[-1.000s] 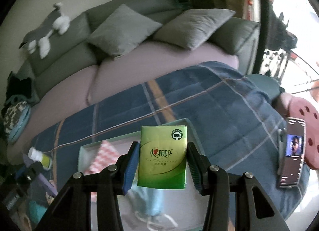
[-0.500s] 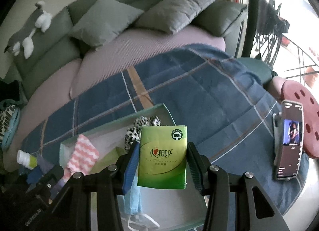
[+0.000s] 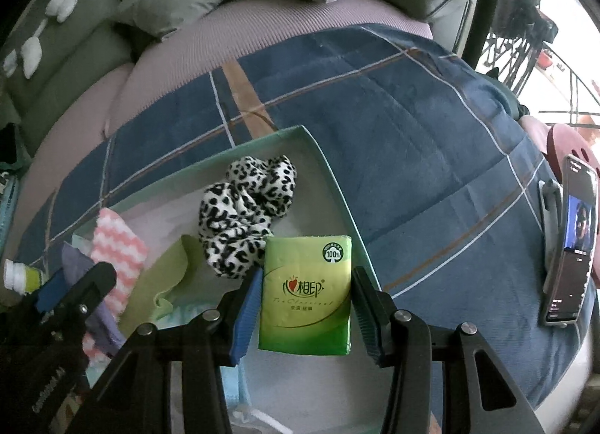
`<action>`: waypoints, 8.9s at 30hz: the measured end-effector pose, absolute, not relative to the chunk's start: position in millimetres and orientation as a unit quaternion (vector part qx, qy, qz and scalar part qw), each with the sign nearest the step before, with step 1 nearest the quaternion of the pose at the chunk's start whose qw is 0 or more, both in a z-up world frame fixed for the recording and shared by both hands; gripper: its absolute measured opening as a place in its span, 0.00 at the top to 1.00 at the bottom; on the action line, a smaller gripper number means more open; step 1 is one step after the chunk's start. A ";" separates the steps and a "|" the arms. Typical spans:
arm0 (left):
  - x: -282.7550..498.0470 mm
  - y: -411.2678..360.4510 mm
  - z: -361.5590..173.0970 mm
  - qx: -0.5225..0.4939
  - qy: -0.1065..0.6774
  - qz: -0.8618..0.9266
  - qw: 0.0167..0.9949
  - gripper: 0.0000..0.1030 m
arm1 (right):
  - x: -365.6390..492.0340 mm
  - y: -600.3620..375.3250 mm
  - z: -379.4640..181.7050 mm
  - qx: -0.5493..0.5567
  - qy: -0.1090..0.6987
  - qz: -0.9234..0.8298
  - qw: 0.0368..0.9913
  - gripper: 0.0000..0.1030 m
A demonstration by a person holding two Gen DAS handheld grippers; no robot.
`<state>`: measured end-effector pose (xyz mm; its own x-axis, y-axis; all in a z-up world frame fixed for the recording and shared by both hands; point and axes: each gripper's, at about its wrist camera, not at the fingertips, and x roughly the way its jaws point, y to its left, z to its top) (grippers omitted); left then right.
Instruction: Organize soft objects
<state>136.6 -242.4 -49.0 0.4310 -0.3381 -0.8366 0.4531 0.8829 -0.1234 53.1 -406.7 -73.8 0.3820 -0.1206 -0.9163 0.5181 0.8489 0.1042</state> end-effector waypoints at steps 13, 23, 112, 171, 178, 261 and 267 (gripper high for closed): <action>146.7 -241.7 -79.2 0.047 0.512 -0.230 0.826 0.39 | 55.6 -405.7 -82.9 0.194 0.533 -0.199 0.799 0.51; 146.9 -234.9 -72.8 0.037 0.513 -0.231 0.826 0.28 | 54.7 -405.8 -75.4 0.190 0.522 -0.210 0.804 0.46; 117.7 61.1 -34.9 -0.104 0.498 0.062 0.859 0.05 | 89.3 -140.1 -61.9 0.007 0.512 0.073 0.856 0.02; 129.4 77.5 -55.2 -0.138 0.525 0.070 0.837 0.05 | 100.0 -67.4 -115.8 0.049 0.552 0.232 0.799 0.43; 129.5 76.5 -56.0 -0.139 0.526 0.072 0.836 0.05 | 99.3 -66.3 -115.6 0.058 0.554 0.243 0.794 0.52; 162.8 7.7 -85.4 -0.029 0.561 0.050 0.826 0.79 | 107.9 -166.5 -77.3 0.161 0.508 0.190 0.825 0.87; 158.8 12.6 -64.6 -0.049 0.529 0.039 0.846 0.79 | 107.5 -171.9 -74.7 0.168 0.503 0.185 0.828 0.87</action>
<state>158.8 12.6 -64.6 0.4367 0.0138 -0.8995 -0.1174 0.9922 -0.0418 107.5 -171.9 -74.7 0.4259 0.4745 -0.7704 -0.1372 0.8755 0.4634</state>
